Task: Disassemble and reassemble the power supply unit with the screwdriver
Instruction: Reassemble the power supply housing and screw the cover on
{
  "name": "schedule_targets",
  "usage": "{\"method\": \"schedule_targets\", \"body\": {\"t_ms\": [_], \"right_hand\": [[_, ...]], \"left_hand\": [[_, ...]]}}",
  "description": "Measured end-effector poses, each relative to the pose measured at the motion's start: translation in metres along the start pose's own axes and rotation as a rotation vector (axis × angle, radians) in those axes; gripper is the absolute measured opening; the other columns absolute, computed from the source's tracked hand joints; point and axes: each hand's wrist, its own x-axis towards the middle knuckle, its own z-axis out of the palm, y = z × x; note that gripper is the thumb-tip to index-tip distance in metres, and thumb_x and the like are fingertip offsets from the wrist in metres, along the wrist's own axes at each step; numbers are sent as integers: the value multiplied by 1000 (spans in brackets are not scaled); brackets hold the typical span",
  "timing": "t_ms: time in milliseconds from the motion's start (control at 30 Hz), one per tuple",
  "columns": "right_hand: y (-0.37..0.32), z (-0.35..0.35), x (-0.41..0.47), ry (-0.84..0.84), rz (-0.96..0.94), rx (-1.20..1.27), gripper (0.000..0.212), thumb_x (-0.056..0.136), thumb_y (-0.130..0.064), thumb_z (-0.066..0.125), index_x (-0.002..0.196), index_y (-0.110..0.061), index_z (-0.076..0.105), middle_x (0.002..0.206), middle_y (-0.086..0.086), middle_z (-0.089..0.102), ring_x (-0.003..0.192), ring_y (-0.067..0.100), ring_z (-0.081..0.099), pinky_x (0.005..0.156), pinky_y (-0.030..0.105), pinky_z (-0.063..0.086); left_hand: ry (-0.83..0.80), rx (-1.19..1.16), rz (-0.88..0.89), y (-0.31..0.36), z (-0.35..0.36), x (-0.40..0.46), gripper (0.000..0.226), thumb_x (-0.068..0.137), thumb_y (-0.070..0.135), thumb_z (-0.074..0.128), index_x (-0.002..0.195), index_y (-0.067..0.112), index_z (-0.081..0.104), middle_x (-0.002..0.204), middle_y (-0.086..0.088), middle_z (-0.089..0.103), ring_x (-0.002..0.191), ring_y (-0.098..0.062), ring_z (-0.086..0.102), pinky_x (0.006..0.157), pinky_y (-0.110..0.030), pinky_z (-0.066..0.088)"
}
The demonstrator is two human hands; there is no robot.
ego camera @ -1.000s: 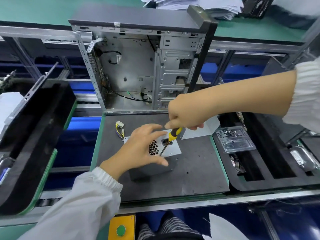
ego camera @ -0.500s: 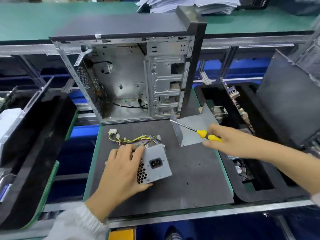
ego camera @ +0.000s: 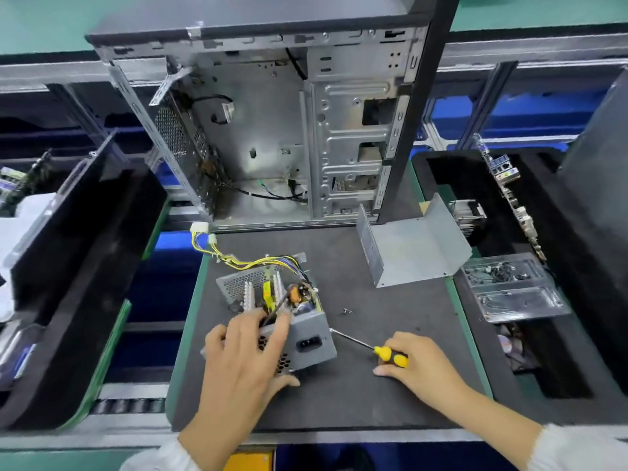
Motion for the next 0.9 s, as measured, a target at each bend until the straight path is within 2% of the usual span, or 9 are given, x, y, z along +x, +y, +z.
{"method": "schedule_targets", "body": {"t_ms": [133,333,400,500,600,667,733,833,900], "right_hand": [[4,2,1,-14,-63,-91,24,78,-46,70,87,-25,61,81,-10,49,75,7,48,67,23,37],[4,-7,4,-44,-87,-310,41,85,-56,56,90,-15,58,82,-7,55,80,15,54,68,27,36],[4,-14,2,0,-35,-29,36,84,-45,65,76,-10,58,69,-3,60,66,16,53,64,28,40],[-1,-18,6,133,26,354,20,80,-27,73,67,-19,61,63,-4,65,45,9,47,51,18,41],[-5,-14,18,184,11,284,15,79,-26,75,69,-19,65,60,-2,60,50,10,47,54,23,41],[-6,-7,24,189,-7,167,11,79,-25,76,77,-16,70,67,2,57,63,16,51,64,32,42],[-6,-6,24,213,-45,126,7,80,-21,76,86,-20,74,74,0,58,71,17,55,69,30,43],[-2,-28,21,410,-129,125,7,82,-20,73,80,-26,72,69,-9,54,66,9,53,61,22,40],[12,-60,23,593,-76,148,9,85,-27,68,76,-25,67,65,-7,53,64,12,49,57,17,35]], "left_hand": [[-23,28,3,13,10,-11,92,47,62,87,120,17,54,102,-15,62,93,-30,46,78,-44,32],[-48,-32,19,4,8,-14,57,54,47,91,93,17,62,84,-5,56,74,-29,54,70,-41,31],[-95,-34,70,4,8,-14,50,54,46,92,83,16,65,79,-4,54,67,-26,53,63,-38,34],[-139,-35,111,6,11,-13,46,53,47,92,77,16,66,77,-3,55,63,-24,54,59,-36,38],[-138,-98,154,-1,11,-10,38,69,55,79,82,21,69,79,1,54,72,-21,52,74,-37,35],[-137,-251,137,-6,5,-3,40,82,61,59,86,24,73,83,4,53,78,-16,48,79,-37,35],[-89,-459,62,-8,-3,13,44,89,61,50,82,24,74,85,7,52,82,-11,46,79,-35,36],[-52,-647,93,-4,-5,63,31,95,39,52,85,18,72,87,4,55,80,-14,53,72,-37,45],[-115,-567,186,8,8,110,20,94,19,56,109,14,68,106,-2,60,92,-21,59,72,-40,52]]}}
